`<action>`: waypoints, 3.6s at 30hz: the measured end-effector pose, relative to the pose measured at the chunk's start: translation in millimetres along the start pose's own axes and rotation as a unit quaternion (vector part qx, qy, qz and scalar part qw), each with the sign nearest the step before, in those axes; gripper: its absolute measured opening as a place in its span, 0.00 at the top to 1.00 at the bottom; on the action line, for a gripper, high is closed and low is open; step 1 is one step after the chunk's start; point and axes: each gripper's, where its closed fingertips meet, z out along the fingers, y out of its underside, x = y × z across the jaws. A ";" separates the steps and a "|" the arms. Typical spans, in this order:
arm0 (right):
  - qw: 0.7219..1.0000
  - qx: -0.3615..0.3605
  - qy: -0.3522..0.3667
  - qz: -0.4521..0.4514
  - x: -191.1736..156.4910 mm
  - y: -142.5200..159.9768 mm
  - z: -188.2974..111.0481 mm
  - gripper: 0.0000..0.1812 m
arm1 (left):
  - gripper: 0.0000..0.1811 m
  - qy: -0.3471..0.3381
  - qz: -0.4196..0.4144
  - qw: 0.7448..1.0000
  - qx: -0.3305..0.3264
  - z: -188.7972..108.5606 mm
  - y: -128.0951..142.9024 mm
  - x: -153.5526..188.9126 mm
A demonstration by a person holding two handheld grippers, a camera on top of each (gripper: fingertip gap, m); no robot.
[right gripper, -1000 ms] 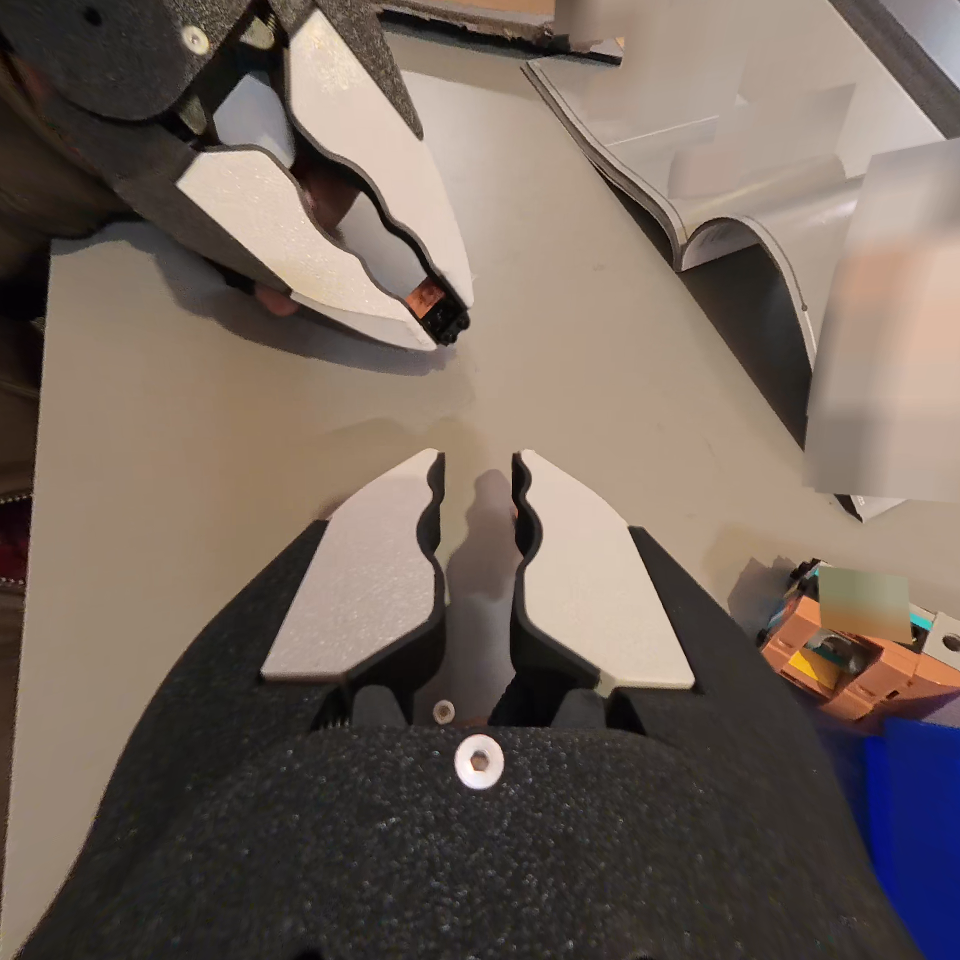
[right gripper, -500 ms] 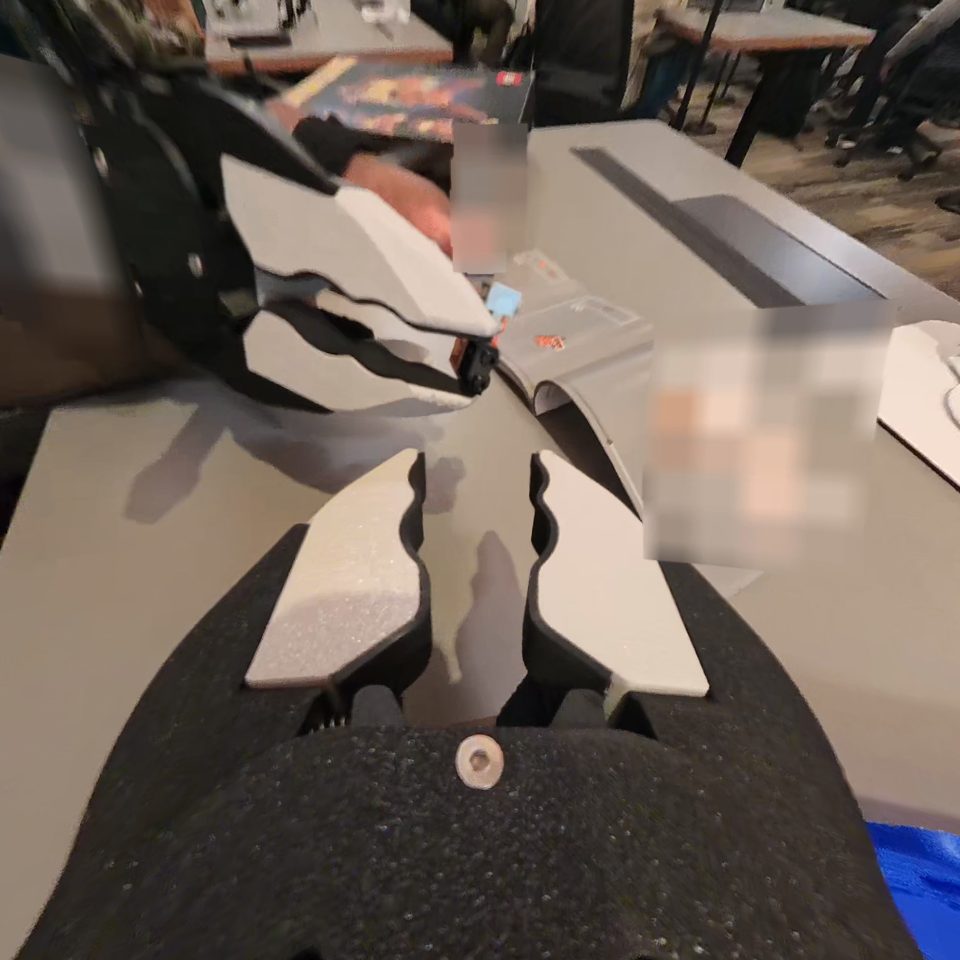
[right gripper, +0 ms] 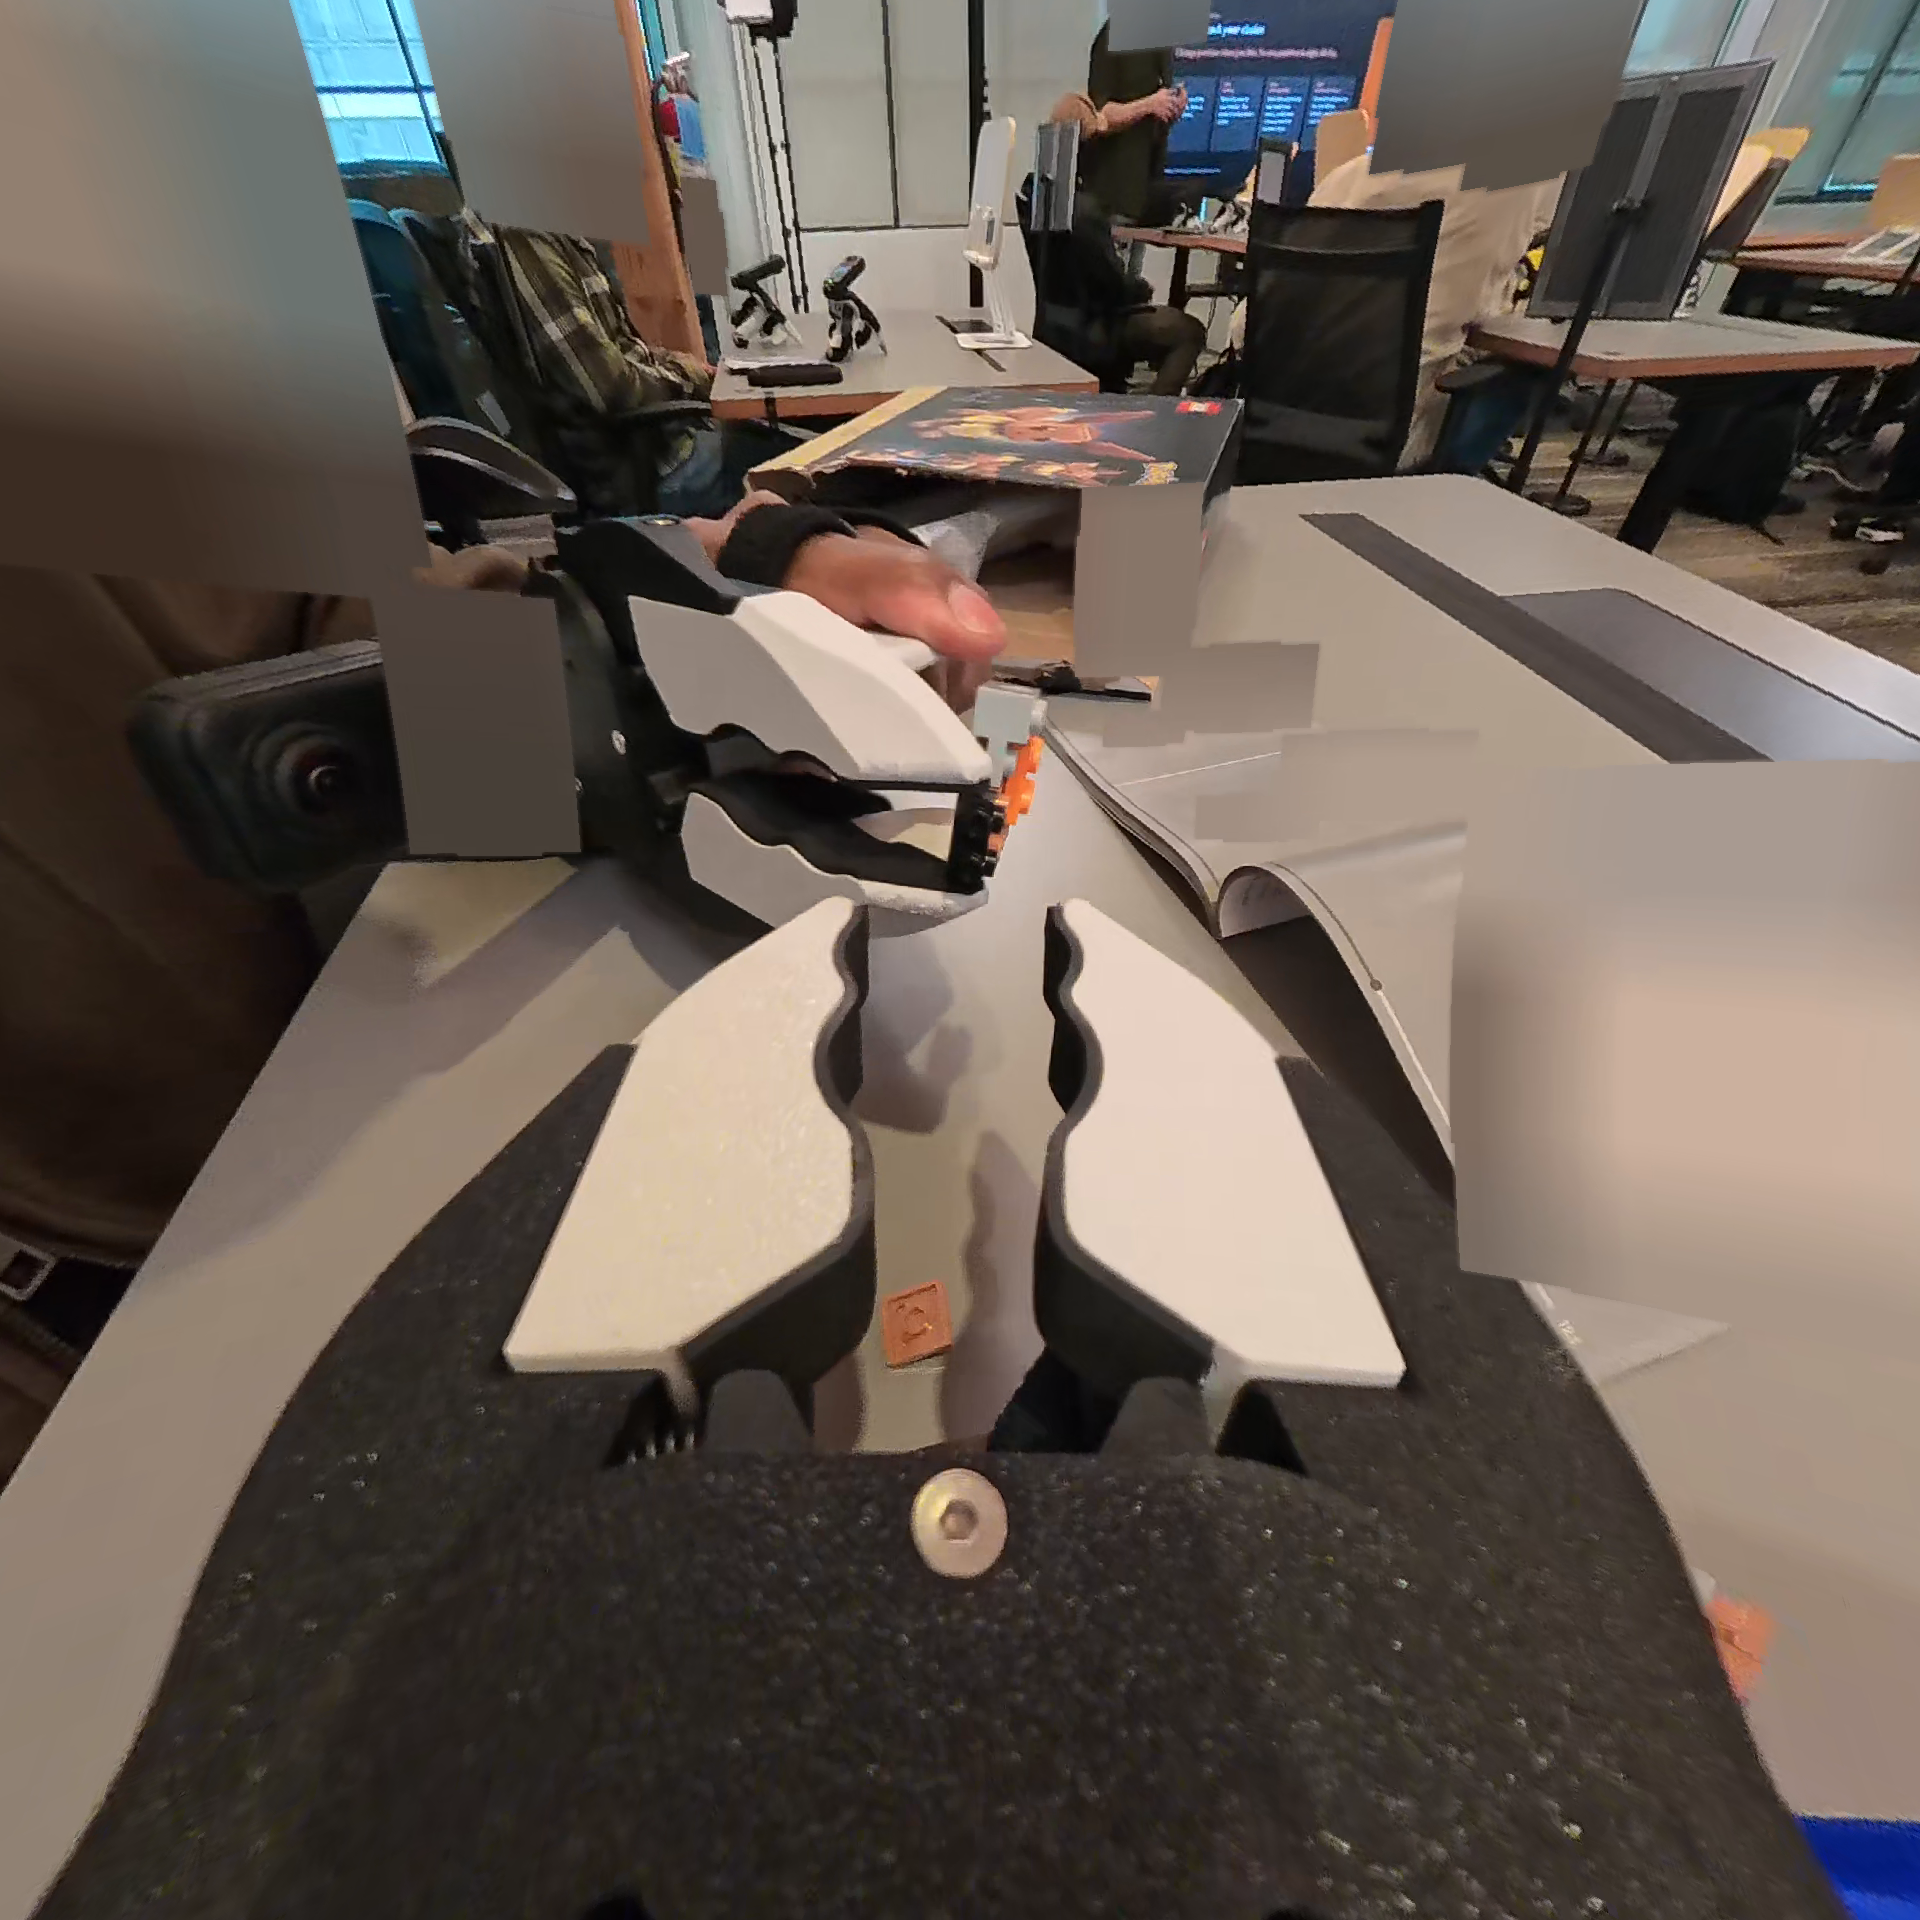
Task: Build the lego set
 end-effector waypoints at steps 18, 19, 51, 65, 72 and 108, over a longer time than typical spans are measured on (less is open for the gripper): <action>0.999 0.042 0.022 0.011 -7.9 -6.0 -1.2 0.89 | 0.91 -0.011 0.063 0.998 -0.008 -0.2 -11.3 8.3; 0.999 0.041 0.025 0.007 -8.2 -5.8 -1.1 0.90 | 0.91 -0.011 0.064 0.998 -0.008 -0.2 -11.5 8.4; 0.955 0.058 0.120 -0.264 -4.2 -13.9 -18.3 0.96 | 0.82 0.089 -0.415 0.898 0.117 -16.4 -19.2 -19.8; 0.819 0.033 0.118 -0.561 -33.5 3.5 -9.7 0.96 | 0.75 0.364 -0.758 0.517 0.160 -24.9 -37.8 11.0; 0.781 0.028 0.134 -0.610 -38.3 3.2 -9.0 0.96 | 0.73 0.379 -0.740 0.536 0.145 -28.2 -34.5 19.4; 0.898 -0.058 0.099 -0.426 0.4 34.1 -24.4 0.90 | 0.79 0.243 -0.525 0.809 0.104 -19.0 3.4 29.8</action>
